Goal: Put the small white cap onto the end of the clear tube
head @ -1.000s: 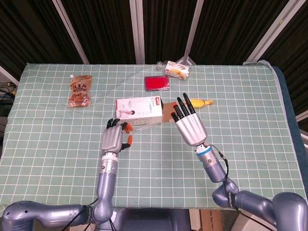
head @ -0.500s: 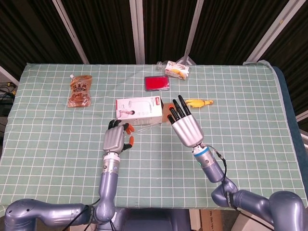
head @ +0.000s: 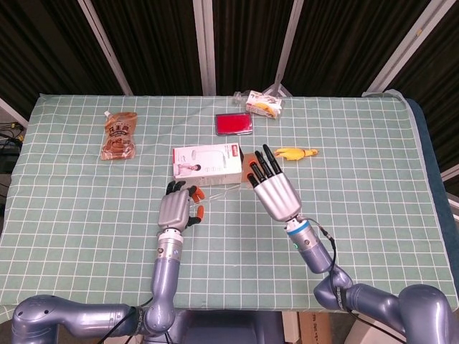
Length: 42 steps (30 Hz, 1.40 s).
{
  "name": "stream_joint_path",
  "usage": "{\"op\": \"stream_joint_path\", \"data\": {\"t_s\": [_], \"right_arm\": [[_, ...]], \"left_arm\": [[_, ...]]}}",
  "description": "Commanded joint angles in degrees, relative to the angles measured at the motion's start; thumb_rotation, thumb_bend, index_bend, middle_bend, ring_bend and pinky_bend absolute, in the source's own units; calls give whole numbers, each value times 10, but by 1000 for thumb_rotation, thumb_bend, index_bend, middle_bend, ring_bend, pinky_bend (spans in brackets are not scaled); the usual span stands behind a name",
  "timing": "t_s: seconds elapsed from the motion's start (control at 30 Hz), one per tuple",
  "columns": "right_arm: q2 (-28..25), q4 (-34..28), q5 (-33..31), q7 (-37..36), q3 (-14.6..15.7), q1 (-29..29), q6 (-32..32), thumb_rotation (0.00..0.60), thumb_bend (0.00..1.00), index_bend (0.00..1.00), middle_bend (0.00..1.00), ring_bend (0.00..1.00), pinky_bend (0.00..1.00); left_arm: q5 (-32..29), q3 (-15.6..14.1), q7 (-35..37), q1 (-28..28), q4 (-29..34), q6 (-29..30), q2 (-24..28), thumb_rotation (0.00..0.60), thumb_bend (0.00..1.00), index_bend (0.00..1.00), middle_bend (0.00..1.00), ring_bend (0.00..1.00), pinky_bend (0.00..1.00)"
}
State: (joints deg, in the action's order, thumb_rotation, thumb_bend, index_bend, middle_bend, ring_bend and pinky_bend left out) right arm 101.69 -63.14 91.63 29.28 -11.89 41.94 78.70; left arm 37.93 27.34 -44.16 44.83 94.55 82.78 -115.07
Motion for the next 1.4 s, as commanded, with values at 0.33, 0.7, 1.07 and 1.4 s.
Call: {"op": "stream_joint_path", "data": {"t_s": [0.33,0.7,1.07,1.4], "right_arm": [[5,-2,-1,5,6,-3,-1,600,457,583,290,167,2],[12,2,-2,14,4,3,-5,600,457,583,290,167,2],[19,1,-3,15,6,2,-6,600,456,583,290,167,2],[20,0,-4,17,4,3,-5,600,457,583,290,167,2]], "left_arm": [[-3,-3,7,0,4,3,0,600,709,508,532,127,15],[-14,2,7,1,7,4,1,600,709,508,533,128,15],[-16,0,12,3,10,4,1,600,709,508,534,128,15],[-15,-4,14,4,12,5,2,600,709,508,534,128,15]]}}
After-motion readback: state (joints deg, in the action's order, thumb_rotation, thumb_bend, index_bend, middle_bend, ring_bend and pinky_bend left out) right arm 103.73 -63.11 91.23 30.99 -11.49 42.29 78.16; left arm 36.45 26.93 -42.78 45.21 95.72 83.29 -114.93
